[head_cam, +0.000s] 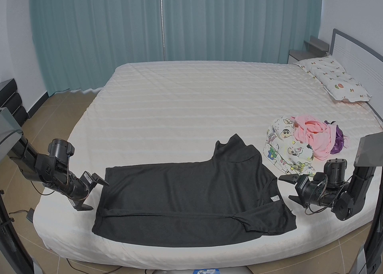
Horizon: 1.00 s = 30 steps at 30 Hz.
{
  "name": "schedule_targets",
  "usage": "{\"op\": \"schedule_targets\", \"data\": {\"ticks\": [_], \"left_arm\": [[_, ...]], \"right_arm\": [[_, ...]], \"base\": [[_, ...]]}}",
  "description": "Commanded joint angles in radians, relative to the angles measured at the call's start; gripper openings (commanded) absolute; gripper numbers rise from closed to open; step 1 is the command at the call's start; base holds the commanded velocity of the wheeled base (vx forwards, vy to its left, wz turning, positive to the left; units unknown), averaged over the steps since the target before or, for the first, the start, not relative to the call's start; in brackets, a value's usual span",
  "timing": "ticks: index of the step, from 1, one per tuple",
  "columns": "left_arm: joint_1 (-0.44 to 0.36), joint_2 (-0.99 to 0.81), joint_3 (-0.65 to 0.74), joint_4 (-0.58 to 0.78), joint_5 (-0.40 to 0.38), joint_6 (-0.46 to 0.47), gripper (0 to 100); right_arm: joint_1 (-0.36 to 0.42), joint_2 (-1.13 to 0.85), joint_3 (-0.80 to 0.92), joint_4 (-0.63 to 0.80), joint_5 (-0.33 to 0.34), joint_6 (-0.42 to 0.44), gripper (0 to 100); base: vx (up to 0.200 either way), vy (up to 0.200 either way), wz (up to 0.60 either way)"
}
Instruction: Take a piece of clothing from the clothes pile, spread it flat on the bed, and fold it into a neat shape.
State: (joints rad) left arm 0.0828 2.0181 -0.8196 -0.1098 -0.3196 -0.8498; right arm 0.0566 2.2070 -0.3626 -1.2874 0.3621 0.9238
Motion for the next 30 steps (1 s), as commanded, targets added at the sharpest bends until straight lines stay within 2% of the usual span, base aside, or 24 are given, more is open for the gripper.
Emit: {"op": "schedule_targets", "data": {"ticks": [1, 15, 23, 28, 30], "left_arm": [[-0.003, 0.007, 0.007, -0.002, -0.001, 0.005, 100], [-0.001, 0.014, -0.021, -0.005, 0.01, 0.005, 100], [-0.009, 0.111, -0.196, -0.011, 0.063, 0.009, 100], [-0.009, 0.209, -0.319, -0.018, 0.06, 0.026, 100], [0.005, 0.291, -0.434, -0.021, 0.039, 0.097, 100]], "right_arm": [[0.005, 0.014, 0.01, -0.007, 0.0, -0.002, 100], [0.012, 0.023, 0.013, -0.024, -0.002, 0.0, 100], [0.02, 0.028, 0.016, -0.026, -0.005, -0.005, 100], [0.02, 0.028, 0.016, -0.026, -0.008, -0.008, 100], [0.031, 0.03, 0.017, -0.026, -0.011, -0.01, 100]], "base": [[0.0, 0.0, 0.0], [0.0, 0.0, 0.0], [0.0, 0.0, 0.0], [0.0, 0.0, 0.0], [0.0, 0.0, 0.0]]}}
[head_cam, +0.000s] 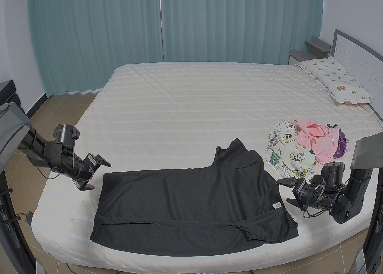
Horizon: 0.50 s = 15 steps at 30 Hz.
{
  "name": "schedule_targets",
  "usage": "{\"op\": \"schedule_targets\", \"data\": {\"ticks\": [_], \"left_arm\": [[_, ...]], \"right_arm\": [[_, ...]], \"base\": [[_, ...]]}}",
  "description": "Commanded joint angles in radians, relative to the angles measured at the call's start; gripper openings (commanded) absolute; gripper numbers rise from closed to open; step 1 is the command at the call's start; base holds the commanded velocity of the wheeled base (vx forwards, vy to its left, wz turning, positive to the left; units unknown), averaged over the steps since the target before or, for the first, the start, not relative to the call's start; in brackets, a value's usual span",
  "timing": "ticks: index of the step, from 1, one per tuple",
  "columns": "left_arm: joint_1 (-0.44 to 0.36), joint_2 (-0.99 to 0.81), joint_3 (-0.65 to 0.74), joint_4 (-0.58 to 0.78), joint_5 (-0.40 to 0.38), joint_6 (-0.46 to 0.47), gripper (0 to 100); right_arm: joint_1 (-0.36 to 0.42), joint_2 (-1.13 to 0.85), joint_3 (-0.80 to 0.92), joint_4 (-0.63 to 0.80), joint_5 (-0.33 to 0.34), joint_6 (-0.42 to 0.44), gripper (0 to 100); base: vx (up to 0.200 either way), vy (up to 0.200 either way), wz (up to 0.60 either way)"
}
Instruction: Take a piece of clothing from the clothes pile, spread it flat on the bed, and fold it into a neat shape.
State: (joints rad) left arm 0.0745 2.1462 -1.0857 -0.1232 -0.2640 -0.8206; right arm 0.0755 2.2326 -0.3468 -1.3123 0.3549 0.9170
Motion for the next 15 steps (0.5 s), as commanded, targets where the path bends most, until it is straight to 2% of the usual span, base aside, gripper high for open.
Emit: {"op": "schedule_targets", "data": {"ticks": [1, 3, 7, 9, 10, 11, 12, 13, 15], "left_arm": [[0.015, 0.166, -0.172, -0.007, -0.018, 0.074, 100], [0.031, 0.228, -0.258, -0.01, -0.052, 0.198, 100], [0.053, 0.296, -0.329, -0.01, -0.07, 0.302, 100], [0.073, 0.311, -0.349, -0.007, -0.118, 0.377, 100], [0.074, 0.311, -0.349, -0.007, -0.123, 0.382, 100], [0.088, 0.311, -0.35, 0.0, -0.187, 0.437, 100], [0.088, 0.311, -0.35, 0.0, -0.187, 0.437, 100], [0.105, 0.319, -0.35, -0.004, -0.225, 0.514, 100], [0.113, 0.325, -0.353, -0.006, -0.231, 0.549, 100]], "right_arm": [[0.012, 0.004, 0.002, -0.002, -0.004, -0.003, 100], [0.017, 0.004, 0.009, -0.002, -0.004, -0.012, 100], [0.021, 0.01, 0.012, -0.002, -0.004, -0.03, 100], [0.024, 0.013, 0.012, -0.002, -0.004, -0.035, 100], [0.024, 0.015, 0.012, -0.002, -0.004, -0.035, 100], [0.03, 0.018, 0.012, -0.002, -0.004, -0.035, 100], [0.03, 0.018, 0.012, -0.002, -0.004, -0.035, 100], [0.035, 0.019, 0.015, -0.01, -0.005, -0.035, 100], [0.036, 0.021, 0.022, -0.021, -0.005, -0.037, 100]], "base": [[0.0, 0.0, 0.0], [0.0, 0.0, 0.0], [0.0, 0.0, 0.0], [0.0, 0.0, 0.0], [0.0, 0.0, 0.0], [0.0, 0.0, 0.0], [0.0, 0.0, 0.0], [0.0, 0.0, 0.0], [0.0, 0.0, 0.0]]}}
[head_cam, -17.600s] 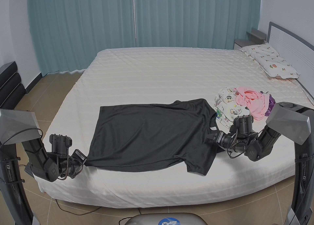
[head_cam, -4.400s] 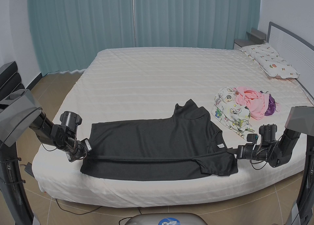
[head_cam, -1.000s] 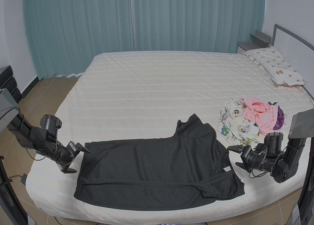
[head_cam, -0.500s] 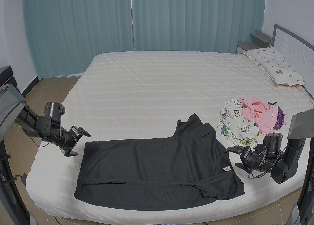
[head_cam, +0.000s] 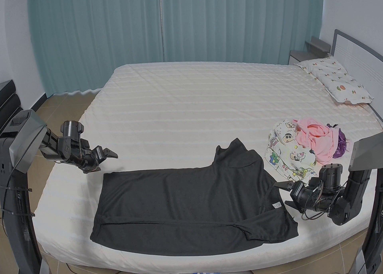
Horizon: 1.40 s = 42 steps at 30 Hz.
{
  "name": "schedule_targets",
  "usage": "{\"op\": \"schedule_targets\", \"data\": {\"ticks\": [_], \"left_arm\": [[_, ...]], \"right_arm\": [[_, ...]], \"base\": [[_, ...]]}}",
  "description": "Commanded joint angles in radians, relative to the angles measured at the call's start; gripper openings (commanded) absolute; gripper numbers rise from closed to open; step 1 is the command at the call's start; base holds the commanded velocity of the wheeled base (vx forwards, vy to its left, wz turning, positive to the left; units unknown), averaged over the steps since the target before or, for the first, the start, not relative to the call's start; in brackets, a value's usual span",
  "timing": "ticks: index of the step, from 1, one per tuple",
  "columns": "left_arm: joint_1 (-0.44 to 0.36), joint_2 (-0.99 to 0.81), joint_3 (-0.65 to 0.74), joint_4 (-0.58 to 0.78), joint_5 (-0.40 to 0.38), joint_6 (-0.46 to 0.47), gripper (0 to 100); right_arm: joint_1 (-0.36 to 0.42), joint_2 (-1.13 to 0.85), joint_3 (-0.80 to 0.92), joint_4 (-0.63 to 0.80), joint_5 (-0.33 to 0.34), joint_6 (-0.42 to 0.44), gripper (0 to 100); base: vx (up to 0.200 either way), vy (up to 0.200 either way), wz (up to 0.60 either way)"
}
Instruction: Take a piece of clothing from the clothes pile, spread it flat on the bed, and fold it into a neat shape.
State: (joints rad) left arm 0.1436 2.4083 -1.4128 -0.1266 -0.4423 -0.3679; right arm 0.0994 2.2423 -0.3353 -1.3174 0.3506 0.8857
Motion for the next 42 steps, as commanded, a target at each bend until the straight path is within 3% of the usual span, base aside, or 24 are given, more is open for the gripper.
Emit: {"op": "schedule_targets", "data": {"ticks": [1, 7, 11, 27, 28, 39, 42], "left_arm": [[0.053, 0.064, -0.023, 0.001, -0.062, 0.116, 100], [0.053, 0.077, -0.014, -0.002, -0.084, 0.155, 100], [0.048, 0.072, -0.011, 0.005, -0.138, 0.156, 100], [0.021, 0.101, -0.018, -0.007, -0.153, 0.161, 100], [0.021, 0.109, -0.023, -0.007, -0.153, 0.161, 0], [0.021, 0.124, -0.012, -0.007, -0.148, 0.149, 0], [0.022, 0.12, 0.0, -0.007, -0.148, 0.147, 0]], "right_arm": [[0.016, 0.016, 0.016, -0.031, 0.001, -0.007, 100], [0.019, 0.052, 0.045, -0.126, -0.001, -0.01, 100], [0.019, 0.054, 0.045, -0.131, -0.001, -0.014, 100], [0.02, 0.062, 0.041, -0.131, 0.001, -0.014, 100], [0.02, 0.062, 0.039, -0.131, 0.001, -0.014, 100], [0.051, 0.065, -0.039, -0.112, -0.018, -0.016, 100], [0.048, 0.051, -0.106, -0.072, -0.022, -0.053, 100]], "base": [[0.0, 0.0, 0.0], [0.0, 0.0, 0.0], [0.0, 0.0, 0.0], [0.0, 0.0, 0.0], [0.0, 0.0, 0.0], [0.0, 0.0, 0.0], [0.0, 0.0, 0.0]]}}
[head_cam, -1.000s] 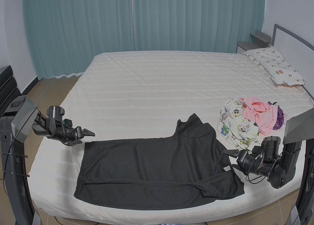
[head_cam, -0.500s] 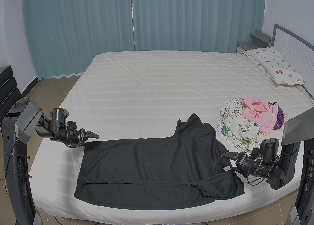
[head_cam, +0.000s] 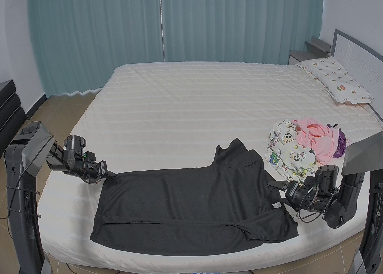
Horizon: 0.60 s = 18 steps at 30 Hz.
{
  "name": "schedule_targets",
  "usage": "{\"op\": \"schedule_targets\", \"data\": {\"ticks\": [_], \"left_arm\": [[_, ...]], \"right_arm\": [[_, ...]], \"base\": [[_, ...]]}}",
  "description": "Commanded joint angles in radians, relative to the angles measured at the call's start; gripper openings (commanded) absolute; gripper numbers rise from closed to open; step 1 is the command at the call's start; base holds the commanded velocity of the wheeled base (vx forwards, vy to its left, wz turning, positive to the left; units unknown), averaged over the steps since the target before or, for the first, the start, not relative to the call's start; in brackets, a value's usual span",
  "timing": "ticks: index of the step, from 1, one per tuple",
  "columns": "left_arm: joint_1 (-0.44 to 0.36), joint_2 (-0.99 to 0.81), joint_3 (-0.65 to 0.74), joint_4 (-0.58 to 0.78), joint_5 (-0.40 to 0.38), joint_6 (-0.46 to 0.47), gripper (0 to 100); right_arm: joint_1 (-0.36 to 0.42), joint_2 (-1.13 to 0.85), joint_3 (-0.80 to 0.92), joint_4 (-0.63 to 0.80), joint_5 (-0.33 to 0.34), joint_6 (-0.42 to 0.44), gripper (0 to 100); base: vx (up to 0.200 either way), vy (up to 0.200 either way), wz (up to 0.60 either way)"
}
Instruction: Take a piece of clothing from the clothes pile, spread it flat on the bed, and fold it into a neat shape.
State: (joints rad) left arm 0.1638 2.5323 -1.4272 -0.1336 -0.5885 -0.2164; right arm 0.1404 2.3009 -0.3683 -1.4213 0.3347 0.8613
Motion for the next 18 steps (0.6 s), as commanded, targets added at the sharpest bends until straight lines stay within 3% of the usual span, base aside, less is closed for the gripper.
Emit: {"op": "schedule_targets", "data": {"ticks": [1, 6, 12, 18], "left_arm": [[0.003, -0.007, 0.019, 0.0, -0.004, -0.005, 0], [0.005, -0.017, 0.022, 0.0, -0.002, -0.021, 0], [0.005, -0.041, 0.036, 0.0, -0.004, -0.074, 0], [0.005, -0.043, 0.036, 0.0, -0.004, -0.098, 0]], "right_arm": [[0.007, -0.006, -0.109, 0.059, -0.006, -0.048, 100], [0.008, 0.009, -0.325, 0.259, -0.042, -0.137, 100], [0.011, 0.08, -0.71, 0.617, -0.114, -0.257, 100], [0.01, 0.198, -0.952, 0.826, -0.146, -0.37, 100]], "base": [[0.0, 0.0, 0.0], [0.0, 0.0, 0.0], [0.0, 0.0, 0.0], [0.0, 0.0, 0.0]]}}
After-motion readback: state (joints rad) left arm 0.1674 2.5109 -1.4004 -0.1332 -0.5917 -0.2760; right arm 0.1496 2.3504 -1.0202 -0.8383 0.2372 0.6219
